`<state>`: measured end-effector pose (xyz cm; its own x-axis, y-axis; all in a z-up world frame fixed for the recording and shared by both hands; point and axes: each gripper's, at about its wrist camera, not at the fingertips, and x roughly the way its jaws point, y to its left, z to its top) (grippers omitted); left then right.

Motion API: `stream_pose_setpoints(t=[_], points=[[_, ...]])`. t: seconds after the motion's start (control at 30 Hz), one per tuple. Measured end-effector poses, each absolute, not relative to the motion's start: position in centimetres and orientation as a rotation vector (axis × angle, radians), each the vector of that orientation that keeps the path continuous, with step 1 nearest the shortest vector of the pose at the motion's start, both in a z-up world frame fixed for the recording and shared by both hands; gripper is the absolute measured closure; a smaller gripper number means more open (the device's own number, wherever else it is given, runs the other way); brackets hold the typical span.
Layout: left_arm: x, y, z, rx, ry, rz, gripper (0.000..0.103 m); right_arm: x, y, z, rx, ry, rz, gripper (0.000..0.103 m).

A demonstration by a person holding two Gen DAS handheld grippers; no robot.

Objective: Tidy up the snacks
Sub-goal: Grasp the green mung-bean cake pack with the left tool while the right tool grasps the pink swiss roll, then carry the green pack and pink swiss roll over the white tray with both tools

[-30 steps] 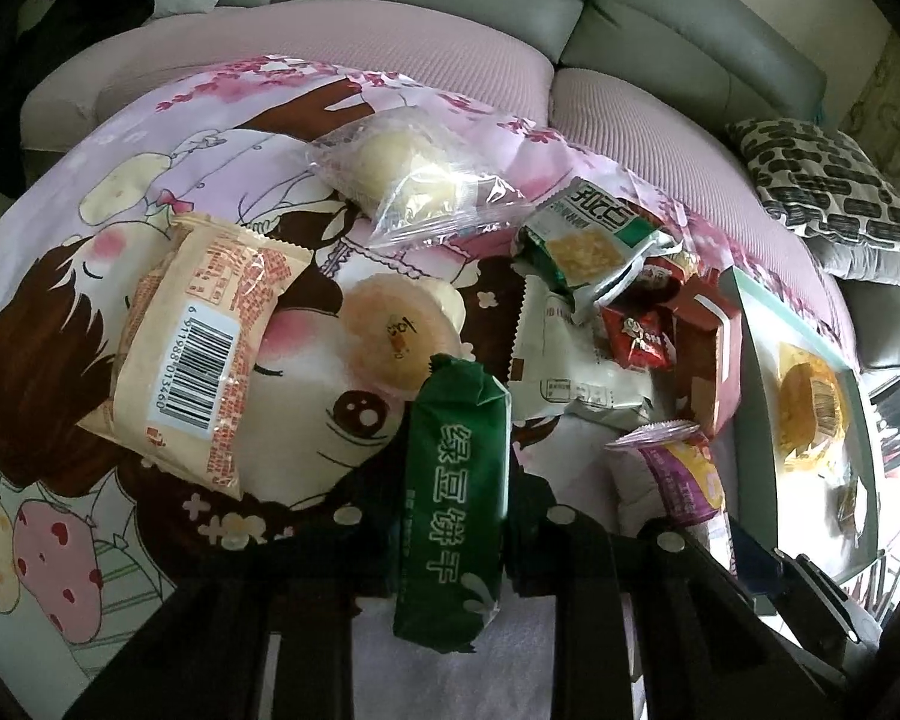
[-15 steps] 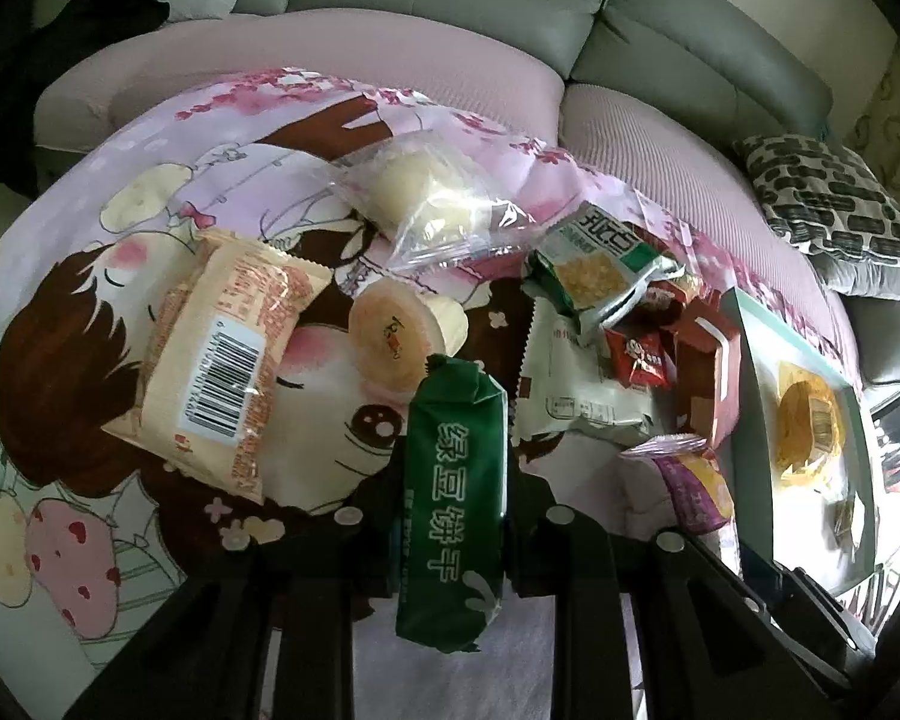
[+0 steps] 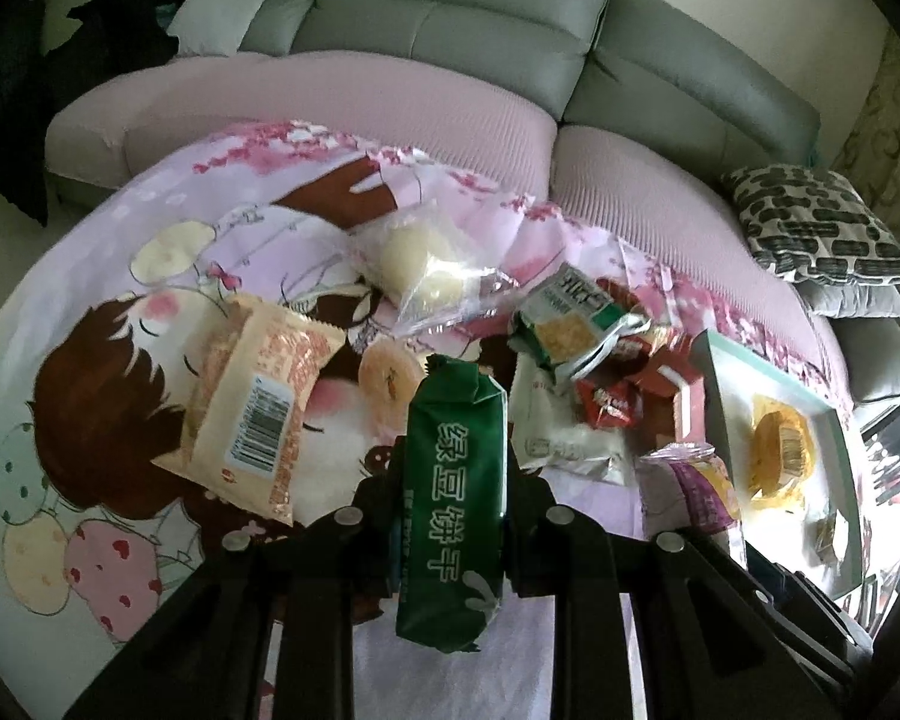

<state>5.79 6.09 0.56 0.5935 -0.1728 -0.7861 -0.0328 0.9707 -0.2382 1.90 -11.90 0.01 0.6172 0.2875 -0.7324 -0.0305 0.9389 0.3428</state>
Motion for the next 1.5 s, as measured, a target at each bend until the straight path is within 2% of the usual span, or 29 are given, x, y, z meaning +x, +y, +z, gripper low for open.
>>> stream_pose_setpoints(t=[0.4,0.87,1.27,1.5], points=[[4.7,4.3,3.8,-0.231,0.840,-0.118,0.078,0.0,-14.6,3.6,0.345,0.773,0.158,0.063],[3.9,-4.5,8.3,-0.164,0.719,-0.334,0.078,-3.5,-24.7,6.5,0.427,0.648,-0.091,0.063],[2.6,-14.0,6.9,-0.022,0.764,-0.518,0.078,-7.4,-33.3,6.2,0.506,0.609,-0.316,0.063],[2.3,-17.5,4.5,0.055,0.840,-0.563,0.077,-7.3,-34.5,4.7,0.526,0.646,-0.332,0.063]])
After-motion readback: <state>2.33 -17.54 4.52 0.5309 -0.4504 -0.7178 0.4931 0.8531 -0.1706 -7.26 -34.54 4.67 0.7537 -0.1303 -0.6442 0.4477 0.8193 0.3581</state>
